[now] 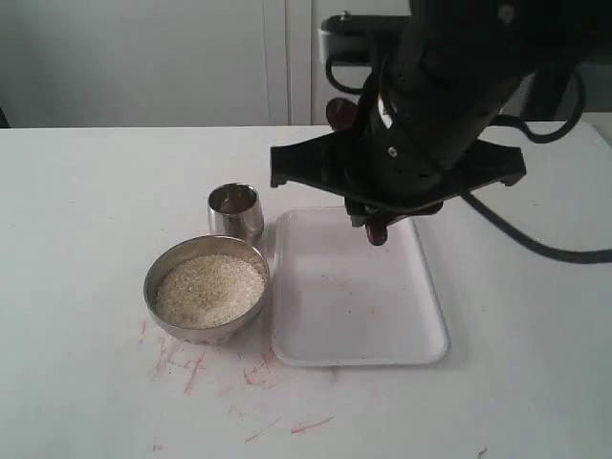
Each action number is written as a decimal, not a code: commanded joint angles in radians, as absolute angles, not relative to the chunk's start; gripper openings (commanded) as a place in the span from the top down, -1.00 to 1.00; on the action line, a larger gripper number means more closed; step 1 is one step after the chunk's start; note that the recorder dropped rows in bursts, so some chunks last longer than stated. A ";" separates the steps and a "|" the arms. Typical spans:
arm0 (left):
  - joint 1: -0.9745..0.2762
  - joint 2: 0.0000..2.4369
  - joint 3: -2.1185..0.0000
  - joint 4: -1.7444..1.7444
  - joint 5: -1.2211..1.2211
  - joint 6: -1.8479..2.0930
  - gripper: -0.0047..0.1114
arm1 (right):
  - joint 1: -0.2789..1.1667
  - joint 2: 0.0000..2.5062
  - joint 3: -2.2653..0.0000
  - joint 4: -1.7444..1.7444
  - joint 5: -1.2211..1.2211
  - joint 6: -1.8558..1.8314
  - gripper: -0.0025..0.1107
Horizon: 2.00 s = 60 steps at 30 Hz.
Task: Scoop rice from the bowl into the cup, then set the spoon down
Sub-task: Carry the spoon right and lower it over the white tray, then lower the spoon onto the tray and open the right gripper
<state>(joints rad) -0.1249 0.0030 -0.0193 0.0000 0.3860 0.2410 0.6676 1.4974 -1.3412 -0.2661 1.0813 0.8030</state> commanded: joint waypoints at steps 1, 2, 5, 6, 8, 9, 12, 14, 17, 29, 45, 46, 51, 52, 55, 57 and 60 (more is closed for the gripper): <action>-0.132 0.000 -0.010 0.000 0.427 0.235 0.67 | 0.667 1.540 -1.335 -0.265 1.074 0.789 0.96; -0.132 0.000 -0.010 0.000 0.427 0.235 0.67 | 0.667 1.547 -1.335 -0.265 1.074 0.789 0.96; -0.132 0.000 -0.010 0.000 0.427 0.235 0.67 | 0.667 1.582 -1.335 -0.263 1.076 0.777 0.96; -0.132 0.000 -0.010 0.000 0.427 0.235 0.67 | 0.667 1.594 -1.335 -0.259 1.076 0.770 0.96; -0.132 0.000 -0.010 0.000 0.427 0.235 0.67 | 0.667 1.617 -1.335 -0.254 1.078 0.768 0.96; -0.132 0.000 -0.010 0.000 0.427 0.235 0.67 | 0.667 1.633 -1.335 -0.247 1.078 0.763 0.96; -0.132 0.000 -0.010 0.000 0.427 0.235 0.67 | 0.662 1.670 -1.335 -0.233 1.076 0.763 0.96; -0.132 0.000 -0.010 0.000 0.427 0.235 0.67 | 0.657 1.691 -1.335 -0.219 1.076 0.753 0.96; -0.132 0.000 -0.010 0.000 0.427 0.235 0.67 | 0.629 1.726 -1.335 -0.186 1.076 0.697 0.96; -0.132 0.000 -0.010 0.000 0.427 0.235 0.67 | 0.551 1.792 -1.335 -0.124 1.064 0.611 0.96; -0.132 0.000 -0.010 0.000 0.427 0.235 0.67 | 0.538 1.905 -1.335 -0.118 0.999 0.592 0.96; -0.132 0.000 -0.010 0.000 0.427 0.235 0.67 | 0.538 1.912 -1.335 -0.118 0.995 0.587 0.96; -0.132 0.000 -0.010 0.000 0.427 0.235 0.67 | 0.538 1.926 -1.335 -0.120 0.956 0.587 0.96; -0.132 0.000 -0.010 0.000 0.427 0.235 0.67 | 0.538 1.928 -1.335 -0.120 0.951 0.587 0.96; -0.132 0.000 -0.010 0.000 0.427 0.235 0.67 | 0.538 1.936 -1.335 -0.120 0.947 0.587 0.96; -0.132 0.000 -0.010 0.000 0.427 0.235 0.67 | 0.538 1.943 -1.335 -0.120 0.947 0.587 0.96; -0.132 0.000 -0.010 0.000 0.427 0.235 0.67 | 0.538 1.953 -1.335 -0.120 0.937 0.587 0.96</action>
<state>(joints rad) -0.1249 0.0030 -0.0193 0.0000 0.3860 0.2410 0.5443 1.9454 -1.3394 -0.1134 0.9487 0.5988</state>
